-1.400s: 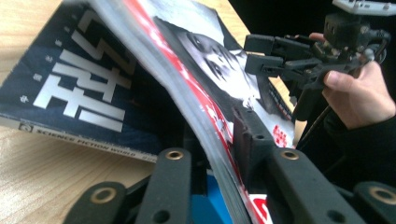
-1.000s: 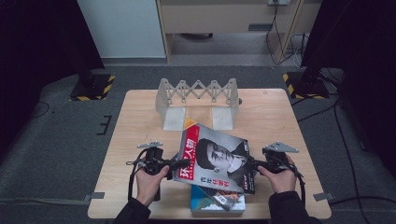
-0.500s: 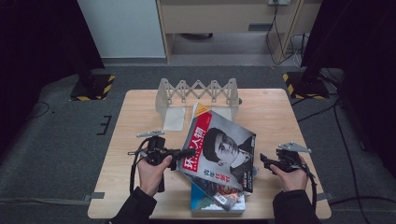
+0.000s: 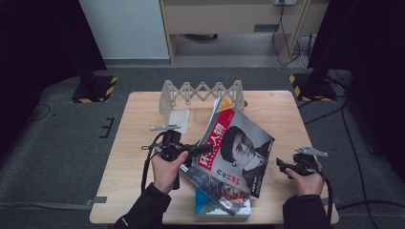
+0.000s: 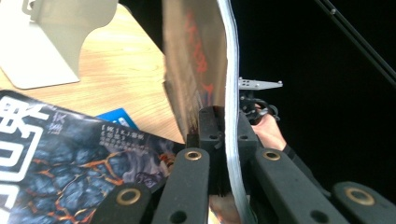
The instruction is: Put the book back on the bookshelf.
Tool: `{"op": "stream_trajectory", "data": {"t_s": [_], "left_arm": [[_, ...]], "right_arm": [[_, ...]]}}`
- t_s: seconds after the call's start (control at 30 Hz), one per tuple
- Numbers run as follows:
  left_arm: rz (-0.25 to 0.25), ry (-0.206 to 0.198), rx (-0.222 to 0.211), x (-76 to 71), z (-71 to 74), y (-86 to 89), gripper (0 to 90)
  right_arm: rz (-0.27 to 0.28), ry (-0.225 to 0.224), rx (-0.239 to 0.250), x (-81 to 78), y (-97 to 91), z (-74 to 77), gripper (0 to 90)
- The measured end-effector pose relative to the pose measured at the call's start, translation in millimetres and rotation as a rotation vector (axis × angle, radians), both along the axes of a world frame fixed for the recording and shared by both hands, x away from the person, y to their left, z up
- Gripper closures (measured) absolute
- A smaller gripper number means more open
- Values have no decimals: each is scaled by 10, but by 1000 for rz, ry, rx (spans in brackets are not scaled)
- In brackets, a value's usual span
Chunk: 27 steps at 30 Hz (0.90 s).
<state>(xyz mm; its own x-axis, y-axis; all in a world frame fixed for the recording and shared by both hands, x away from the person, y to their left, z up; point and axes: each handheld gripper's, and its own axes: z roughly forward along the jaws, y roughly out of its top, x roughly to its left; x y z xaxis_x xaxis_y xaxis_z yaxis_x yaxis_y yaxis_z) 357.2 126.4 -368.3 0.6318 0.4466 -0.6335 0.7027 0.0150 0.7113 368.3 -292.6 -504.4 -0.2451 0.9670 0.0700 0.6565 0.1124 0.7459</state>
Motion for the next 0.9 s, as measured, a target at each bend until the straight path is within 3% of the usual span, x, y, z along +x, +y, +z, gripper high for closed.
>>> {"op": "stream_trajectory", "data": {"t_s": [0.13, 0.3, 0.5, 0.67, 0.9], "left_arm": [[-5, -4, -7, 22, 50, -48, 858], [-8, 3, -80, 63, 126, -57, 858], [3, -38, -73, 63, 273, -28, 858], [26, -52, -87, 89, 355, 128, 858], [96, -90, -72, 101, 506, 441, 858]], "right_arm": [[0, 5, 4, 9, -3, -12, 263], [4, 7, 2, 19, -14, -29, 261], [11, 11, -3, 39, -22, -59, 253], [18, 26, -9, 52, -11, -87, 246], [40, 49, -42, 71, 5, -138, 220]]}}
